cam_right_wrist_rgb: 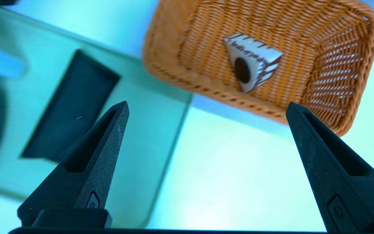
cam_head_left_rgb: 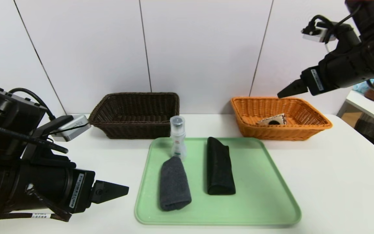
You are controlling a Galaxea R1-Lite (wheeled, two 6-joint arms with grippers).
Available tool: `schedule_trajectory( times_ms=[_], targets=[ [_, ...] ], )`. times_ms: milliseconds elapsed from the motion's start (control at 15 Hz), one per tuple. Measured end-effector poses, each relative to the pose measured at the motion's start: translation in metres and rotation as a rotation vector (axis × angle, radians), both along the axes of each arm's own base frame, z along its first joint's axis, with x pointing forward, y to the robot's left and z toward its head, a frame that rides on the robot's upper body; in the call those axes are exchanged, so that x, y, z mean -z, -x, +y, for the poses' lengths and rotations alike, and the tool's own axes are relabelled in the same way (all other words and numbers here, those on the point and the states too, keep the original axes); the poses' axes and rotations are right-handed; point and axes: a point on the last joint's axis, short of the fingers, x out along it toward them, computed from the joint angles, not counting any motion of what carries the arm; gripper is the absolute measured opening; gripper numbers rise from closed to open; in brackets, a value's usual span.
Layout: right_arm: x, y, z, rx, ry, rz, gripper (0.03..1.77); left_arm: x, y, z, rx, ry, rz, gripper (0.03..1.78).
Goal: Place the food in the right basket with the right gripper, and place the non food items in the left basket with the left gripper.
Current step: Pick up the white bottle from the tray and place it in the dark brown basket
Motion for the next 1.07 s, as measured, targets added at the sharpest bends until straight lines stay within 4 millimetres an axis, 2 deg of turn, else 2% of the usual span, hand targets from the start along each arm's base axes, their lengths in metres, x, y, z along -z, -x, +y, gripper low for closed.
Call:
schedule_trajectory(
  times_ms=[267, 467, 800, 1067],
  targets=[
    [0.004, 0.056, 0.005, -0.037, -0.039, 0.043, 1.69, -0.003, 0.004, 0.002, 0.000, 0.007, -0.011, 1.69],
    [0.014, 0.093, 0.000, -0.048, -0.084, 0.071, 1.69, -0.002, 0.006, 0.003, 0.000, 0.010, -0.013, 1.69],
    [0.043, 0.134, -0.014, -0.064, -0.127, 0.023, 1.69, -0.003, 0.008, 0.004, 0.003, 0.012, -0.018, 1.69],
    [0.067, 0.156, -0.023, -0.071, -0.153, -0.006, 1.69, -0.002, 0.010, 0.004, 0.013, 0.013, -0.018, 1.69]
  ],
)
